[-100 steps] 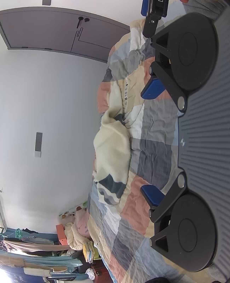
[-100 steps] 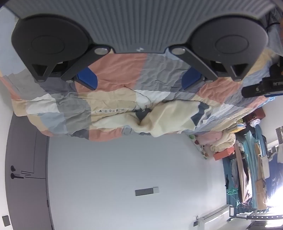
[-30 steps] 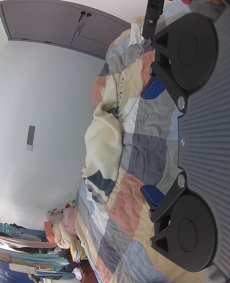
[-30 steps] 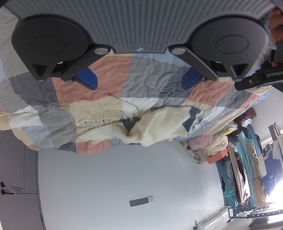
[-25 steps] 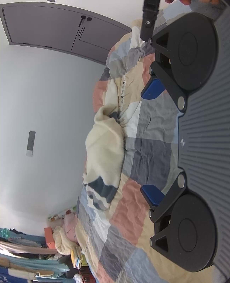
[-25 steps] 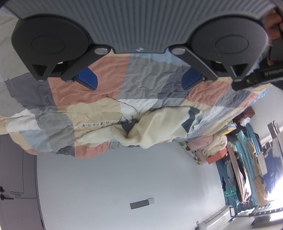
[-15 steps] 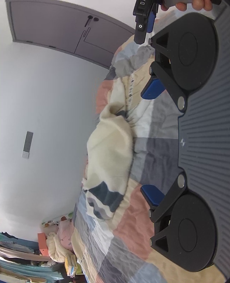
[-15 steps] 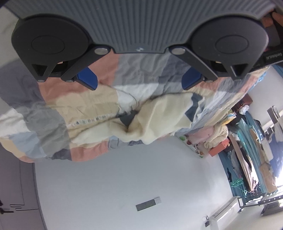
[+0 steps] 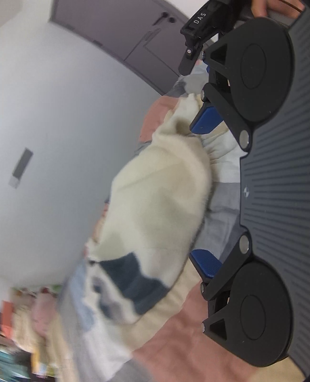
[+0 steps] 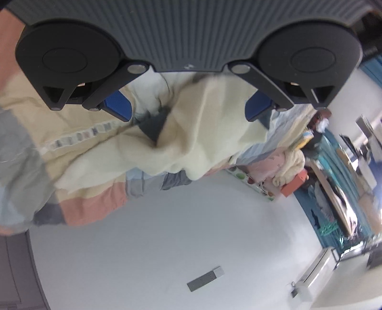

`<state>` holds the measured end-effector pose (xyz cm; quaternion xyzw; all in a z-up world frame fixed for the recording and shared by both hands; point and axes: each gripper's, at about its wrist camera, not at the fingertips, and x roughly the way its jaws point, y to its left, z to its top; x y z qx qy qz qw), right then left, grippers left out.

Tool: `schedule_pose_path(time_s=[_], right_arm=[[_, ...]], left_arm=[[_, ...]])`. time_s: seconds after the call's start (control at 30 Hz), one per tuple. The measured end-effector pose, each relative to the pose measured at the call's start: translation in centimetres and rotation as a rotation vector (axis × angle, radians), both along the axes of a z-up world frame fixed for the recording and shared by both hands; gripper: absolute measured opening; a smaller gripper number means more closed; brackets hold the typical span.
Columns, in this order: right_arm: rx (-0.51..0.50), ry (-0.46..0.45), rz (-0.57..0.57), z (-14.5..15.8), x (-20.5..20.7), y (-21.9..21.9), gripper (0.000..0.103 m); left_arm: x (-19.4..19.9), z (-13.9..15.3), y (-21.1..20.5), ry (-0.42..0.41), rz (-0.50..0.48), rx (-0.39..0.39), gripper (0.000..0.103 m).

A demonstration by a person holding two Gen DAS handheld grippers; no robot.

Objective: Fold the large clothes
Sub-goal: 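Move both grippers toward the cream striped blanket and close on its edge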

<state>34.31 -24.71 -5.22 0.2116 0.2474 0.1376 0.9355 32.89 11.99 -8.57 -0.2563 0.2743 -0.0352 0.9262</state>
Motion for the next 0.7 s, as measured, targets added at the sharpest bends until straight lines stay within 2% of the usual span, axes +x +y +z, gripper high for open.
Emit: schedule_pose_path(time_s=[0.2, 0.27, 0.4, 0.47, 0.57, 0.67, 0.7], right_arm=[[0.196, 0.010, 0.003, -2.8, 6.7, -0.9, 0.103], [0.244, 0.026, 0.009, -3.8, 8.7, -0.8, 0.103], [0.248, 0.050, 0.013, -5.7, 12.1, -0.2, 0.103], [0.249, 0.055, 0.016, -6.8, 13.6, -0.1, 0.103], [0.270, 0.053, 0.014, -8.0, 15.6, -0.4, 0.103], [0.279, 0.023, 0.012, -8.4, 16.4, -0.8, 0.100], [0.285, 0.017, 0.011, -8.6, 16.8, -1.1, 0.090]], left_arm=[[6.5, -6.7, 0.6, 0.052, 0.006, -0.221, 0.103], [8.3, -8.6, 0.5, 0.078, 0.002, -0.254, 0.103], [10.3, -11.1, 0.4, 0.084, -0.002, -0.301, 0.102], [11.2, -12.2, 0.9, 0.084, 0.010, -0.362, 0.098], [12.4, -13.4, 2.0, 0.076, 0.049, -0.435, 0.089], [13.4, -14.0, 3.1, 0.073, 0.092, -0.474, 0.065], [13.6, -14.3, 3.6, 0.078, 0.112, -0.487, 0.048]])
